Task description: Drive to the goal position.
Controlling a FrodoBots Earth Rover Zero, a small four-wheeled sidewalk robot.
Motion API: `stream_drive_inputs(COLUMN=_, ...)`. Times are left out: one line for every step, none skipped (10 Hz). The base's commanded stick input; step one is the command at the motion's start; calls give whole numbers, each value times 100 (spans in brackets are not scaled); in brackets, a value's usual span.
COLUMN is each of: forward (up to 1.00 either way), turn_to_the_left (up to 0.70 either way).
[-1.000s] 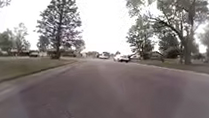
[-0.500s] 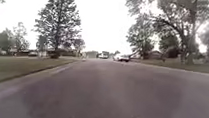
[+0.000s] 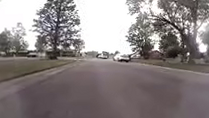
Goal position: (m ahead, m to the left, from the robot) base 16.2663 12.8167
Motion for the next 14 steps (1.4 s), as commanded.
stream_drive_inputs(forward=70, turn_to_the_left=0)
stream_drive_inputs(forward=70, turn_to_the_left=0)
stream_drive_inputs(forward=70, turn_to_the_left=0)
stream_drive_inputs(forward=70, turn_to_the_left=0)
stream_drive_inputs(forward=70, turn_to_the_left=0)
stream_drive_inputs(forward=70, turn_to_the_left=0)
stream_drive_inputs(forward=70, turn_to_the_left=0)
stream_drive_inputs(forward=70, turn_to_the_left=0)
stream_drive_inputs(forward=70, turn_to_the_left=0)
stream_drive_inputs(forward=70, turn_to_the_left=0)
stream_drive_inputs(forward=70, turn_to_the_left=0)
stream_drive_inputs(forward=70, turn_to_the_left=0)
stream_drive_inputs(forward=70, turn_to_the_left=0)
stream_drive_inputs(forward=70, turn_to_the_left=0)
